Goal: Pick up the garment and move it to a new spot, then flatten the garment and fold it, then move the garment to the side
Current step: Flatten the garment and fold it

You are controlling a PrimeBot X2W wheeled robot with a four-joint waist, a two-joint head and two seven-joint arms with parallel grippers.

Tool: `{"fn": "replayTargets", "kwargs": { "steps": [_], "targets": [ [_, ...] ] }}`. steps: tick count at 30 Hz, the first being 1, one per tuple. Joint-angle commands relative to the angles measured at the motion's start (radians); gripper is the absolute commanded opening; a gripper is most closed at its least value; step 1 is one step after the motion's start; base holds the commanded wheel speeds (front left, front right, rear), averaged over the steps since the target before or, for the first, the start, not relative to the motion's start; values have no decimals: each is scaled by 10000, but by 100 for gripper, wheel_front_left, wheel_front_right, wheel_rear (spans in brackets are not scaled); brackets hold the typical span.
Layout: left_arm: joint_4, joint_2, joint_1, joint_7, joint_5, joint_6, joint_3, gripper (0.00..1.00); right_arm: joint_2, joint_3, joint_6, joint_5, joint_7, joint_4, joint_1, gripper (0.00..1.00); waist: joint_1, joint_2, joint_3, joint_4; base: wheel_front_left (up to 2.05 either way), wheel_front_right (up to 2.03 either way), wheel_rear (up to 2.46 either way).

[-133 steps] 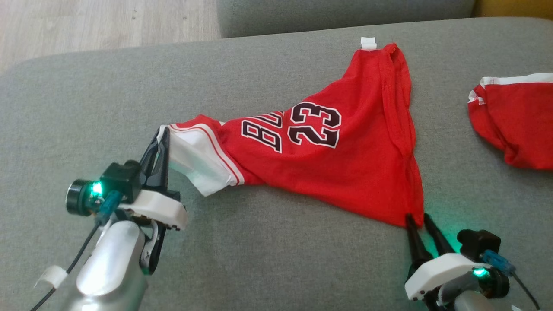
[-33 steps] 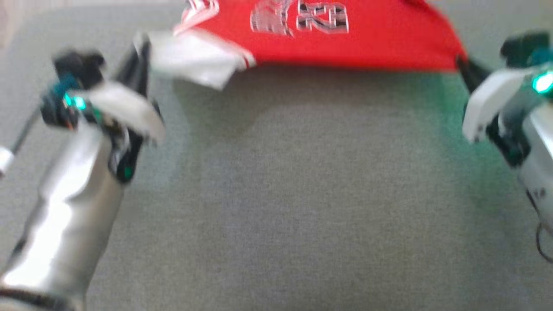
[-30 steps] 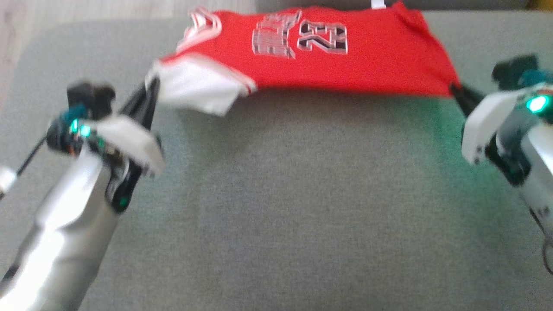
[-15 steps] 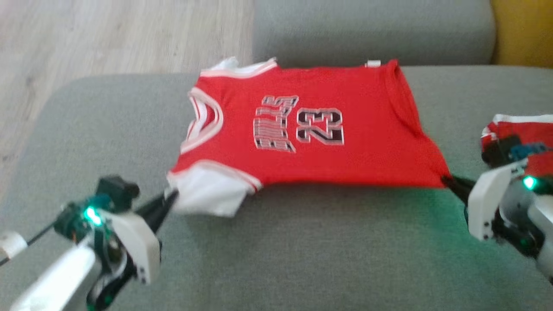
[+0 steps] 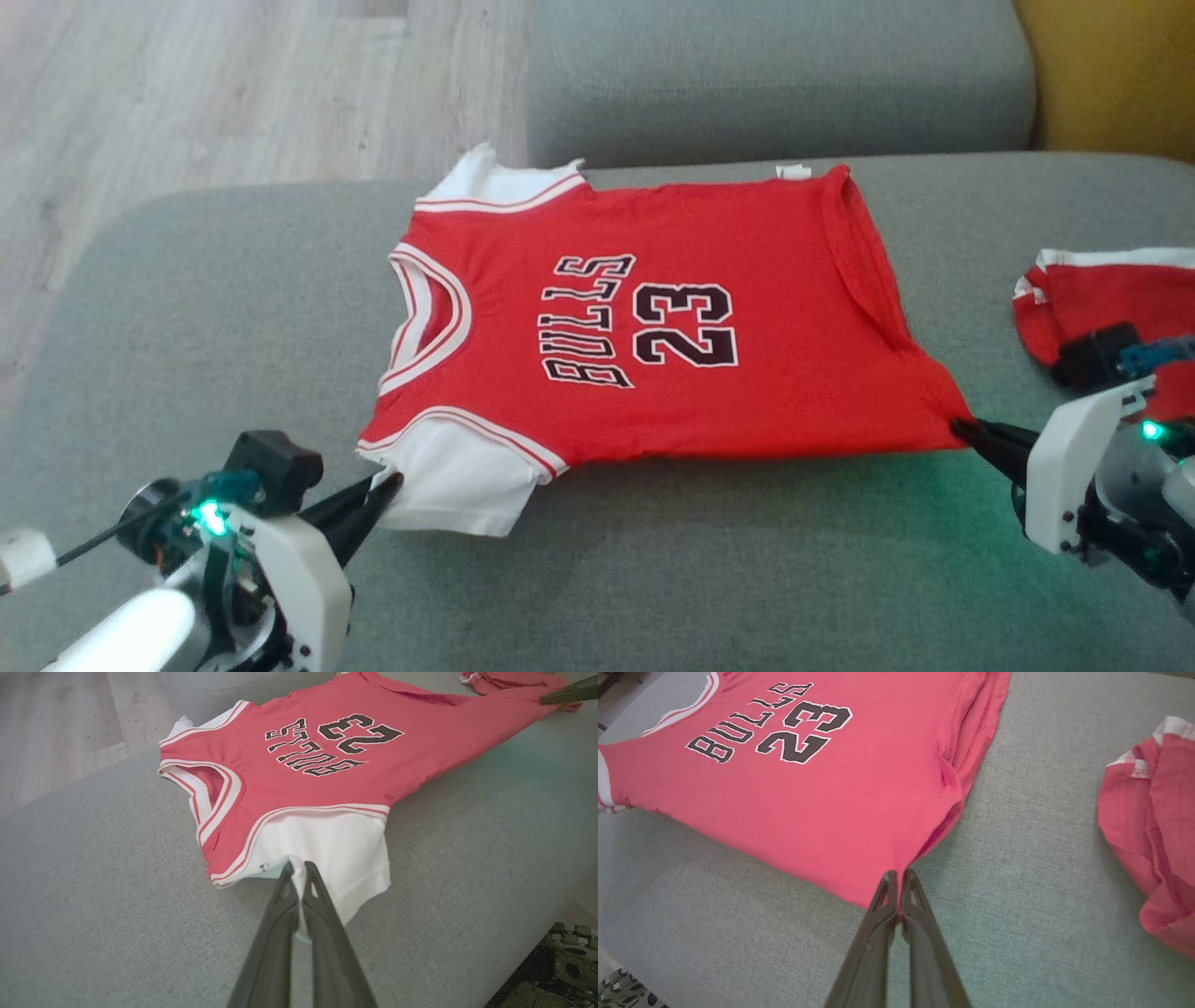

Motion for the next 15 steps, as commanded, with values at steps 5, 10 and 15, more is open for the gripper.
{"fn": "replayTargets", "kwargs": {
  "steps": [5, 10, 15],
  "targets": [
    [226, 435, -1471, 303, 339, -227, 426, 0, -126, -434, -7, -150, 169, -263, -504, 0, 0, -1, 623, -180, 0, 0, 0],
    [900, 318, -2420, 662, 330, -525, 469, 0, 251, -685, -7, -377, 266, -102, -986, 0, 0, -1, 1229, -355, 0, 0, 0],
    [1490, 214, -3314, 930, 393, -737, 470, 0, 616, -953, -7, -560, 239, 178, -1539, 0, 0, -1, 1773, -510, 0, 0, 0]
  ]
}}
